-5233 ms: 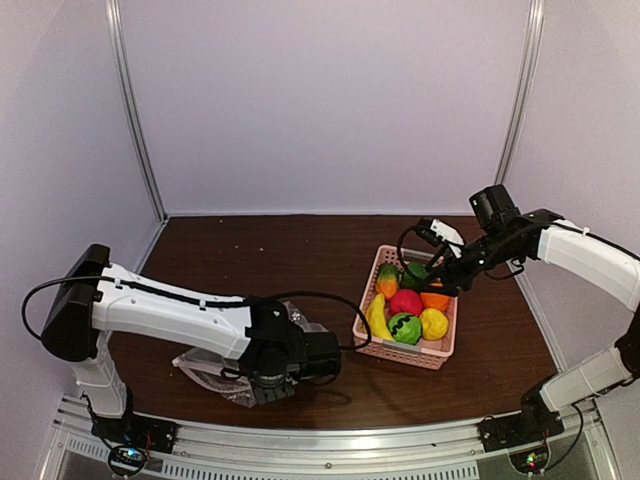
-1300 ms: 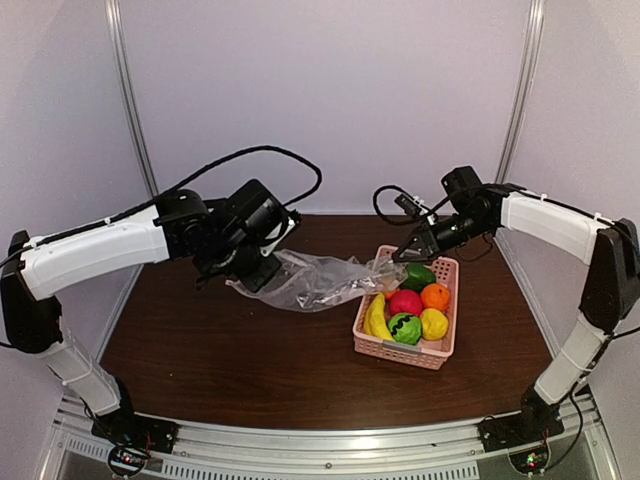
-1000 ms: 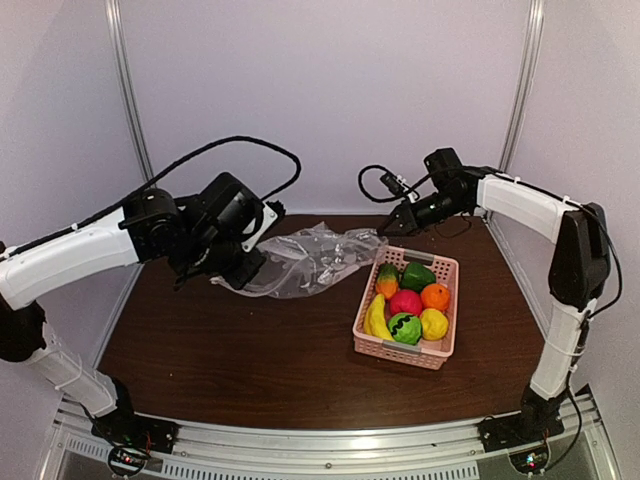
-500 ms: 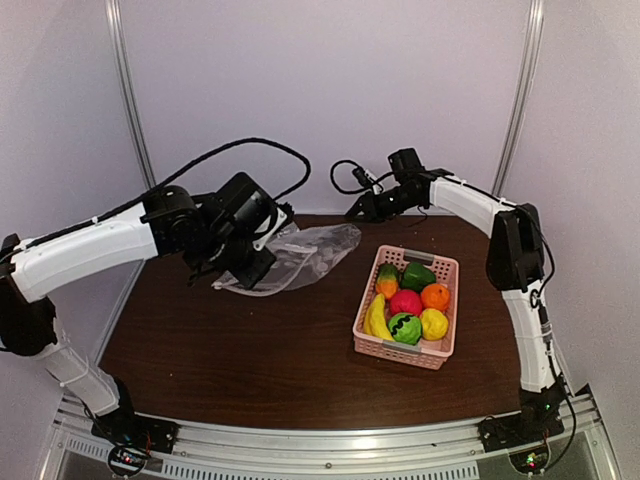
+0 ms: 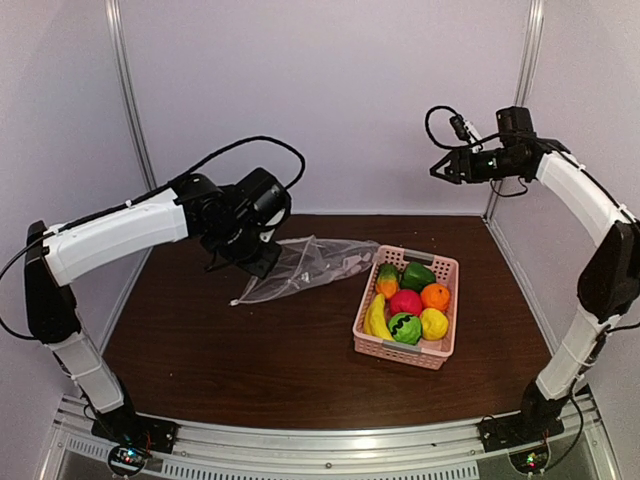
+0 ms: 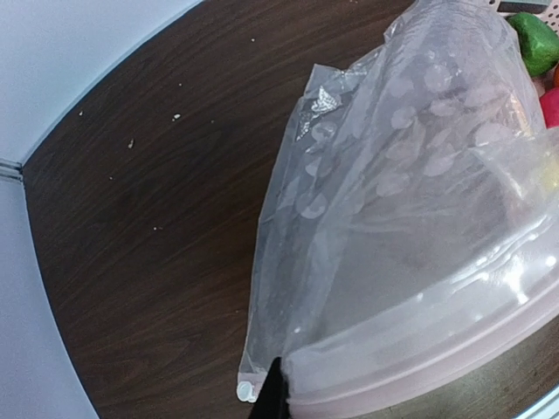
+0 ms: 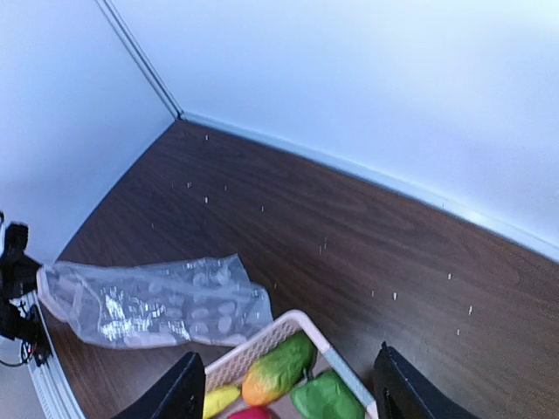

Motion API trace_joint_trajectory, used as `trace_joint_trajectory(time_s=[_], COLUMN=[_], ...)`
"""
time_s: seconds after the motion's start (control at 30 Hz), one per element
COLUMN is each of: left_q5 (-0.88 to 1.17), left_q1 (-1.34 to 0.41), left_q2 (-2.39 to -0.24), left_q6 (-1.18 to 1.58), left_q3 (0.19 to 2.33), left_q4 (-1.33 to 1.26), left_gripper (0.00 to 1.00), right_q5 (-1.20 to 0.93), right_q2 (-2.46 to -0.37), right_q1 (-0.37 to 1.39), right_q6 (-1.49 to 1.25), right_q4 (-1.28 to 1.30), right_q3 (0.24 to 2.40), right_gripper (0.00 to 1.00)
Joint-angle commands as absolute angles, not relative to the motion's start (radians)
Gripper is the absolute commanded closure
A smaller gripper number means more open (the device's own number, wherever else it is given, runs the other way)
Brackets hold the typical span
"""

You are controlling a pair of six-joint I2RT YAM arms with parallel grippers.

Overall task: Place the food in the zip-top bag and seal the zipper
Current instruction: Adjust the zipper food storage bag at the center of the board.

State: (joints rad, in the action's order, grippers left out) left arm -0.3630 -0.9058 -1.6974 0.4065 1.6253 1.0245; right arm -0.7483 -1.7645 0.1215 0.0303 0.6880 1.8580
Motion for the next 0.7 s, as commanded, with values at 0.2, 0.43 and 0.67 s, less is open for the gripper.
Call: trace_joint_trajectory(time_s=[0.2,0.43,0.67], left_q5=[-0.570,-0.504,-0.060], left_q1=[-0.844,-0.842,-0.842], left_q2=[-1.421,-1.358,-1.503], left_q6=[0.575,0.598,0.411], left_q3=[1.535,1.411,1.418], left_q4=[1.128,1.081,0.705], left_gripper=[1.00,1.00,1.00], right_q5=[-0.620,-0.634,-0.615], right_q2=[-1.435,-1.352,-1.373], right_q1=[0.153,0.178,0.244], right_q6=[0.258,0.306,0.309], right_q4=[0.841,0.805,0.766], right_q3=[1.459,1.332,1.255], right_gripper=[0.32,0.32,0.33])
